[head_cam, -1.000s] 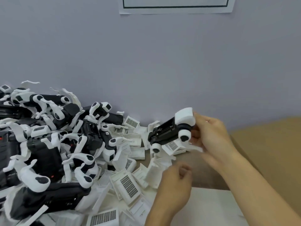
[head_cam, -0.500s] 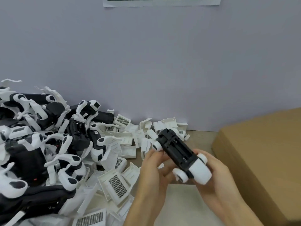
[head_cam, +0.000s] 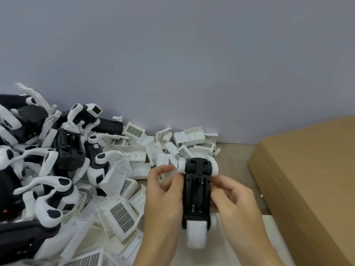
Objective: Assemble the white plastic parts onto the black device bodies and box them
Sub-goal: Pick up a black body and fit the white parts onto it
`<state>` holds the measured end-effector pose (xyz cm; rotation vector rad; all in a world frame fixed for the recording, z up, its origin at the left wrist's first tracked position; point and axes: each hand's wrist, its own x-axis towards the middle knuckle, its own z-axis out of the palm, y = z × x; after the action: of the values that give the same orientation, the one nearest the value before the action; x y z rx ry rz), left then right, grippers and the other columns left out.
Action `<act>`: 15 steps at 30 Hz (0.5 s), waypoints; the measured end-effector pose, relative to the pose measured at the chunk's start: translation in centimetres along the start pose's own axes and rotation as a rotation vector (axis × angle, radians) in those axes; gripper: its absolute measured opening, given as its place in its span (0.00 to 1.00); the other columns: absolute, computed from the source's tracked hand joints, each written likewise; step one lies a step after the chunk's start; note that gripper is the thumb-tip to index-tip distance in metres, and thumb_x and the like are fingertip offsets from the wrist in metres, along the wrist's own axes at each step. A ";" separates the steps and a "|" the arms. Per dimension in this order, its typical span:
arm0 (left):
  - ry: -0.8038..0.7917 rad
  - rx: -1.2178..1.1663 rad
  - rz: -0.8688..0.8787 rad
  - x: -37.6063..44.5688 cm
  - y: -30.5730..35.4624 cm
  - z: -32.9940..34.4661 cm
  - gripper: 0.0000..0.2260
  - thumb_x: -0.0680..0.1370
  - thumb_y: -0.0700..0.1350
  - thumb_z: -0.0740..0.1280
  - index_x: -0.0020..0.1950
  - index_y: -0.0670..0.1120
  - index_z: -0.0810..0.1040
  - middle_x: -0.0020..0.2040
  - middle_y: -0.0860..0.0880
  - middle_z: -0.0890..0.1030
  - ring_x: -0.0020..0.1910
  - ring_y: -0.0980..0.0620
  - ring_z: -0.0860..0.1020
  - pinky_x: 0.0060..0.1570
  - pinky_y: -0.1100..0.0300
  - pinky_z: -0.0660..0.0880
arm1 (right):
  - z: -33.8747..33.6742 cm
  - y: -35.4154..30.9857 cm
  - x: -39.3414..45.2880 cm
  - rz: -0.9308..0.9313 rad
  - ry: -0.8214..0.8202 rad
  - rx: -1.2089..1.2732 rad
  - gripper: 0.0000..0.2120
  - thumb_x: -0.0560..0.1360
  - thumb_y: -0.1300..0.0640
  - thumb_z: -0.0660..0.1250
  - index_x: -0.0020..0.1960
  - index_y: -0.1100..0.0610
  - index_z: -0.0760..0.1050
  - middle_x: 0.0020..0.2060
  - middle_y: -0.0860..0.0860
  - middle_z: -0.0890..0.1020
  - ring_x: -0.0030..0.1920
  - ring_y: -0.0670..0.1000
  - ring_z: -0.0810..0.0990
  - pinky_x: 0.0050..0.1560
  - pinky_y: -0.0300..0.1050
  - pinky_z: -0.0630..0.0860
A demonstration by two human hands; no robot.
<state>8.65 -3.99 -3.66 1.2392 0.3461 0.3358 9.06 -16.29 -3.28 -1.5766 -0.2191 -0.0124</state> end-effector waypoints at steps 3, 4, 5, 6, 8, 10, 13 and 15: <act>-0.030 0.004 0.018 -0.2 0.3 0.2 0.05 0.78 0.42 0.68 0.43 0.50 0.75 0.34 0.47 0.82 0.30 0.50 0.77 0.33 0.53 0.73 | 0.0 0.0 -0.4 0.007 -0.071 0.154 0.14 0.75 0.56 0.61 0.48 0.53 0.86 0.41 0.55 0.87 0.42 0.50 0.86 0.39 0.38 0.79; -0.036 0.010 0.027 -0.3 0.5 0.3 0.08 0.78 0.42 0.69 0.39 0.49 0.75 0.34 0.46 0.81 0.31 0.49 0.76 0.33 0.54 0.72 | -0.1 0.0 -0.4 0.016 -0.075 0.178 0.15 0.74 0.53 0.61 0.49 0.53 0.86 0.42 0.55 0.87 0.44 0.51 0.87 0.40 0.37 0.79; -0.041 0.015 0.038 -0.4 0.5 0.4 0.10 0.78 0.43 0.69 0.36 0.48 0.75 0.35 0.45 0.81 0.31 0.49 0.75 0.35 0.53 0.72 | -0.1 0.0 -0.5 0.024 -0.067 0.195 0.15 0.73 0.51 0.62 0.51 0.51 0.85 0.44 0.54 0.87 0.45 0.51 0.87 0.41 0.38 0.79; -0.041 0.018 0.046 -0.5 0.4 0.5 0.11 0.78 0.43 0.69 0.35 0.48 0.75 0.35 0.44 0.80 0.32 0.48 0.74 0.36 0.51 0.72 | -0.1 0.0 -0.5 0.036 -0.052 0.209 0.15 0.73 0.50 0.63 0.54 0.49 0.84 0.45 0.53 0.88 0.47 0.51 0.87 0.42 0.40 0.80; -0.050 0.016 0.052 -0.6 0.3 0.6 0.11 0.78 0.44 0.69 0.36 0.47 0.75 0.37 0.42 0.80 0.36 0.46 0.75 0.40 0.47 0.73 | -0.2 -0.1 -0.4 0.079 -0.008 0.242 0.19 0.73 0.49 0.69 0.64 0.40 0.78 0.48 0.51 0.87 0.49 0.51 0.87 0.48 0.44 0.80; -0.074 0.029 0.065 -0.6 0.2 0.7 0.11 0.79 0.44 0.69 0.36 0.47 0.76 0.39 0.43 0.81 0.39 0.43 0.77 0.44 0.43 0.75 | -0.5 -0.4 -0.2 0.124 0.033 0.294 0.24 0.77 0.54 0.71 0.68 0.36 0.71 0.49 0.51 0.87 0.50 0.53 0.87 0.50 0.49 0.79; -0.129 0.058 0.099 -0.7 0.3 0.8 0.07 0.75 0.48 0.70 0.38 0.49 0.81 0.44 0.48 0.85 0.47 0.43 0.82 0.53 0.40 0.77 | -1.1 -1.0 -0.1 0.158 0.076 0.366 0.17 0.80 0.59 0.65 0.65 0.43 0.75 0.48 0.54 0.87 0.47 0.56 0.87 0.47 0.52 0.80; -0.131 0.050 0.093 -0.6 0.3 0.8 0.09 0.73 0.52 0.66 0.39 0.51 0.83 0.46 0.47 0.86 0.49 0.44 0.83 0.50 0.44 0.78 | -1.5 -1.1 0.1 0.209 0.132 0.489 0.14 0.80 0.59 0.65 0.65 0.52 0.74 0.46 0.57 0.87 0.43 0.57 0.87 0.40 0.51 0.80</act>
<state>8.41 -4.81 -3.14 1.3221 0.1859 0.3251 9.20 -17.79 -2.15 -1.0990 0.0476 0.0939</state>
